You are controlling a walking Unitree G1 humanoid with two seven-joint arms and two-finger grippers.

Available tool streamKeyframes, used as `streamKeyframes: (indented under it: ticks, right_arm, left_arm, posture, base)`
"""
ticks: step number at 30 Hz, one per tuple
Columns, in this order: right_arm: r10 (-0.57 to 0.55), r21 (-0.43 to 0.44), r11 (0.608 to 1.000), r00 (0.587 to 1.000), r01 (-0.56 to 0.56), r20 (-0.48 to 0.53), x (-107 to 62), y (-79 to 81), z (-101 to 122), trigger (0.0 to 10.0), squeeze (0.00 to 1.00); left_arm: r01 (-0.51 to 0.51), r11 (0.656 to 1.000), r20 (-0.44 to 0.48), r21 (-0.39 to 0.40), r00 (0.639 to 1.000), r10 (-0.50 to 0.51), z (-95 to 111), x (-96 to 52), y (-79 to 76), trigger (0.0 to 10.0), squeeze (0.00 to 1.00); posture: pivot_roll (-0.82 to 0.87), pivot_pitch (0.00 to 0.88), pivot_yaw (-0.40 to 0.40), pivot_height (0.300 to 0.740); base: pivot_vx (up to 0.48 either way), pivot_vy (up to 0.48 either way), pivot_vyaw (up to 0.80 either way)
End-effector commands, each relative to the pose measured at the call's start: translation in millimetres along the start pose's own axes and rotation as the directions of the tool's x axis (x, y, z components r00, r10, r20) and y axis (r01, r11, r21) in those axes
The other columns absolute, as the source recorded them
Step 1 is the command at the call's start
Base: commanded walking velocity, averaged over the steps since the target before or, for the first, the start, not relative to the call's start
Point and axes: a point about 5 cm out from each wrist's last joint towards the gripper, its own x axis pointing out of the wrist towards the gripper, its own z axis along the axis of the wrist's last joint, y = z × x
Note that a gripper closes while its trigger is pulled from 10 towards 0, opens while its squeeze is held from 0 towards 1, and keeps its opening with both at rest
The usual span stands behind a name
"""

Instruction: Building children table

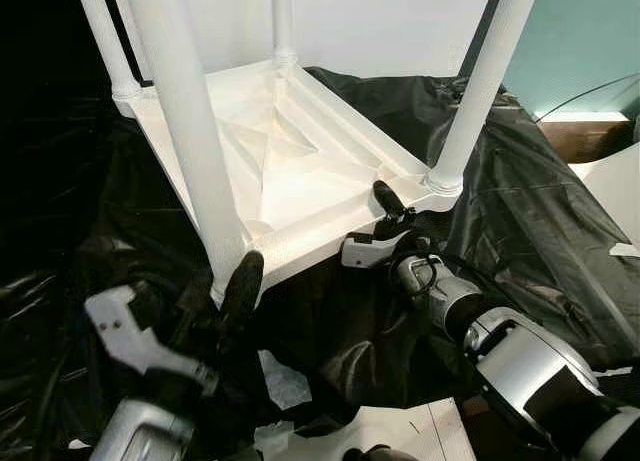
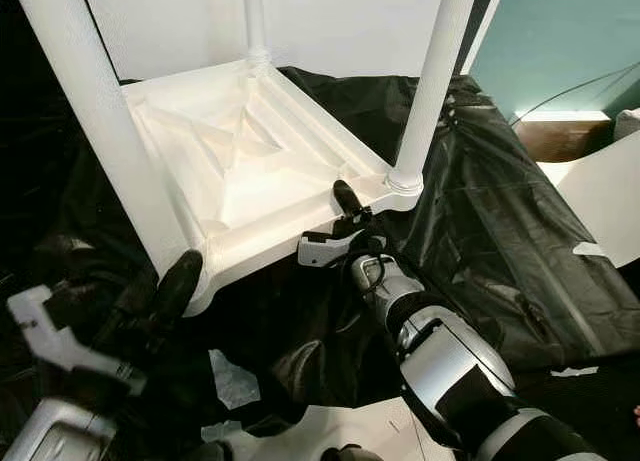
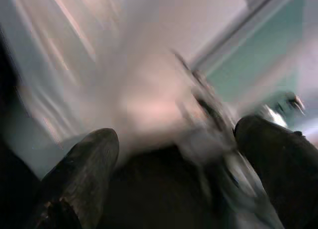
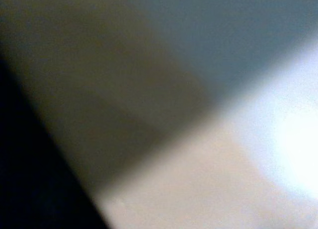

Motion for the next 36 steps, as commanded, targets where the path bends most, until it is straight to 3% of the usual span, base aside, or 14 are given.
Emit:
streamKeyframes:
  ticks: [1, 5, 7, 10, 12, 13, 15, 19, 21, 24, 28, 32, 35, 36]
  right_arm:
    - [-0.104, 0.114, 0.988, 0.994, 0.108, -0.046, 13.7, -21.0, 5, 10.0, 0.00]
    - [-0.098, 0.131, 0.986, 0.994, 0.104, -0.054, 16.0, -23.6, 5, 10.0, 0.00]
    - [-0.100, 0.160, 0.981, 0.993, 0.108, -0.056, 17.1, -25.5, 5, 10.0, 0.00]
    - [-0.103, 0.173, 0.979, 0.993, 0.111, -0.052, 17.6, -26.5, 6, 10.0, 0.00]
    - [-0.113, 0.245, 0.962, 0.992, 0.125, -0.065, 20.1, -30.8, 8, 10.0, 0.00]
    - [-0.121, 0.286, 0.948, 0.990, 0.137, -0.071, 21.1, -33.1, 10, 10.0, 0.00]
    - [-0.121, 0.286, 0.948, 0.990, 0.137, -0.071, 21.1, -33.1, 10, 10.0, 0.00]
    - [-0.167, 0.402, 0.896, 0.982, 0.189, -0.090, 21.6, -40.5, 15, 10.0, 0.00]
    - [-0.167, 0.402, 0.896, 0.982, 0.189, -0.090, 21.6, -40.5, 15, 10.0, 0.00]
    - [-0.182, 0.498, 0.840, 0.977, 0.214, -0.113, 15.5, -40.5, 13, 10.0, 0.00]
    - [-0.179, 0.553, 0.803, 0.975, 0.223, -0.134, 11.7, -39.5, 11, 10.0, 0.00]
    - [-0.207, 0.658, 0.696, 0.958, 0.286, -0.198, 3.1, -46.2, -4, 10.0, 0.00]
    - [-0.227, 0.673, 0.669, 0.949, 0.316, -0.220, 1.3, -50.8, -10, 10.0, 0.00]
    - [-0.249, 0.685, 0.641, 0.938, 0.346, -0.240, -0.4, -56.2, -14, 10.0, 0.00]
  left_arm:
    - [0.475, 0.880, -0.014, -0.027, 0.880, -0.475, -2, -7.3, -28.7, 10.0, 0.00]
    - [0.419, 0.908, 0.020, -0.005, 0.908, -0.419, 7, -14.5, -17.9, 10.0, 0.00]
    - [0.377, 0.925, -0.038, 0.052, 0.926, -0.376, 5, -17.5, -12.1, 10.0, 0.00]
    - [0.363, 0.929, -0.063, 0.073, 0.931, -0.359, 4, -17.5, -10.9, 10.0, 0.00]
    - [0.338, 0.930, -0.130, 0.145, 0.938, -0.321, 0, -11.3, -12.1, 10.0, 0.00]
    - [0.335, 0.927, -0.164, 0.169, 0.937, -0.309, -3, -7.7, -12.7, 10.0, 0.00]
    - [0.335, 0.927, -0.164, 0.169, 0.937, -0.309, -3, -7.7, -12.7, 10.0, 0.00]
    - [0.359, 0.916, -0.231, 0.179, 0.920, -0.315, -16, 1.2, -14.7, 10.0, 0.00]
    - [0.359, 0.916, -0.231, 0.179, 0.920, -0.315, -16, 1.2, -14.7, 10.0, 0.00]
    - [0.384, 0.911, -0.235, 0.150, 0.909, -0.345, -21, 6.2, -17.9, 10.0, 0.00]
    - [0.389, 0.909, -0.236, 0.148, 0.907, -0.350, -23, 8.3, -17.8, 10.0, 0.00]
    - [0.398, 0.903, -0.238, 0.159, 0.904, -0.357, -24, 13.0, -17.6, 10.0, 0.00]
    - [0.401, 0.902, -0.238, 0.162, 0.903, -0.359, -25, 13.9, -17.8, 10.0, 0.00]
    - [0.405, 0.900, -0.238, 0.162, 0.901, -0.362, -25, 14.6, -18.0, 10.0, 0.00]
  posture:
    - [0.23, 0.075, -0.126, 0.740]
    - [0.23, 0.074, -0.134, 0.740]
    - [0.23, 0.075, -0.133, 0.740]
    - [0.23, 0.075, -0.133, 0.740]
    - [0.24, 0.073, -0.136, 0.740]
    - [0.24, 0.073, -0.136, 0.740]
    - [0.24, 0.073, -0.136, 0.740]
    - [0.23, 0.081, -0.140, 0.740]
    - [0.23, 0.081, -0.140, 0.740]
    - [0.22, 0.083, -0.141, 0.740]
    - [0.21, 0.088, -0.141, 0.740]
    - [0.21, 0.092, -0.138, 0.740]
    - [0.20, 0.095, -0.135, 0.740]
    - [0.20, 0.095, -0.135, 0.740]
  base:
    - [0.000, 0.000, 0.00]
    - [0.000, 0.000, 0.00]
    - [0.000, 0.000, 0.00]
    - [0.000, 0.000, 0.00]
    - [0.000, 0.000, 0.00]
    - [0.000, 0.000, 0.00]
    - [0.000, 0.000, 0.00]
    - [0.000, 0.000, 0.00]
    - [0.000, 0.000, 0.00]
    - [0.000, 0.000, 0.00]
    - [0.000, 0.000, 0.00]
    - [0.000, 0.000, 0.00]
    - [0.000, 0.000, 0.00]
    - [0.000, 0.000, 0.00]
